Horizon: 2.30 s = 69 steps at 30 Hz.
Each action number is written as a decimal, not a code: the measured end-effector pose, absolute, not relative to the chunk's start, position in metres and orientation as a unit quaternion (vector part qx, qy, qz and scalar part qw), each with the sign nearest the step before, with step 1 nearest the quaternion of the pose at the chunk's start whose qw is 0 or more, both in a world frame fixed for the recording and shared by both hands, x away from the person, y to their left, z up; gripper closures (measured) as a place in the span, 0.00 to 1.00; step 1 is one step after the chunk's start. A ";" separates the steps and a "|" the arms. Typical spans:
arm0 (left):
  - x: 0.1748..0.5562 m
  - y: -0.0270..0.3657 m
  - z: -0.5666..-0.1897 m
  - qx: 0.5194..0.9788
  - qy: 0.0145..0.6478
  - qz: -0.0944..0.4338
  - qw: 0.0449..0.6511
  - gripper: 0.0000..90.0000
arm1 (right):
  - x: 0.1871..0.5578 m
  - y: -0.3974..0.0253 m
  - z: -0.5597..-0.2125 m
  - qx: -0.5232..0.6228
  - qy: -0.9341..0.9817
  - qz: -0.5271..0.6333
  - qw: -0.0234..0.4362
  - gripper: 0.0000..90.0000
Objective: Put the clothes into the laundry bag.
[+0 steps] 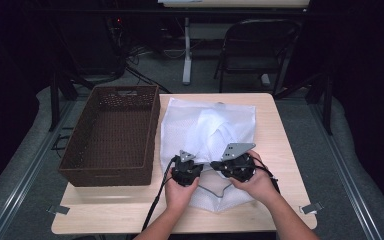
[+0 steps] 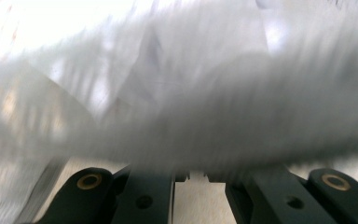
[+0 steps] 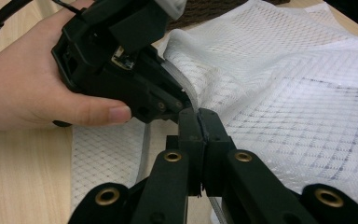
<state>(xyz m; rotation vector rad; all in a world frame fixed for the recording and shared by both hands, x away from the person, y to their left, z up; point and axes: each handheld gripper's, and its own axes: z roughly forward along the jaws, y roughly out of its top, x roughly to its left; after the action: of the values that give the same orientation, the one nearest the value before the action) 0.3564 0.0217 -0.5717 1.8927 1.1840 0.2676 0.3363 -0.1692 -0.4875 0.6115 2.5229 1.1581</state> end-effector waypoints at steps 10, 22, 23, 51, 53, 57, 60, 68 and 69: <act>0.370 0.021 -0.568 0.741 0.494 0.109 0.441 0.93 | 0.336 -0.170 -0.487 0.214 0.878 0.403 0.148 0.99; 0.379 0.023 -0.575 0.735 0.507 0.101 0.439 0.91 | 0.337 -0.170 -0.488 0.214 0.879 0.401 0.148 0.99; 0.379 0.024 -0.574 0.735 0.507 0.100 0.439 0.90 | 0.337 -0.171 -0.488 0.214 0.878 0.401 0.147 0.99; 0.323 0.054 -0.526 0.809 0.409 0.086 0.413 0.65 | 0.338 -0.179 -0.482 0.221 0.871 0.410 0.156 0.99; 0.321 0.060 -0.524 0.809 0.408 0.087 0.414 0.65 | 0.338 -0.180 -0.482 0.220 0.872 0.409 0.154 0.99; 0.318 0.076 -0.524 0.803 0.418 0.094 0.415 0.64 | 0.339 -0.181 -0.483 0.222 0.873 0.408 0.150 0.99; 0.316 0.088 -0.525 0.802 0.422 0.106 0.409 0.64 | 0.340 -0.180 -0.487 0.219 0.876 0.404 0.146 0.99; 0.312 0.105 -0.533 0.799 0.432 0.100 0.406 0.63 | 0.339 -0.178 -0.494 0.210 0.885 0.391 0.140 0.99; 0.312 0.106 -0.534 0.798 0.432 0.099 0.408 0.63 | 0.339 -0.178 -0.493 0.211 0.885 0.391 0.139 0.99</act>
<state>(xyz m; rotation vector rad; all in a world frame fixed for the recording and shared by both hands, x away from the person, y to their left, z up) 0.3119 0.1061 -0.5339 2.0120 1.0892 0.2503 0.3386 -0.1779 -0.4934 0.6109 2.5578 1.1299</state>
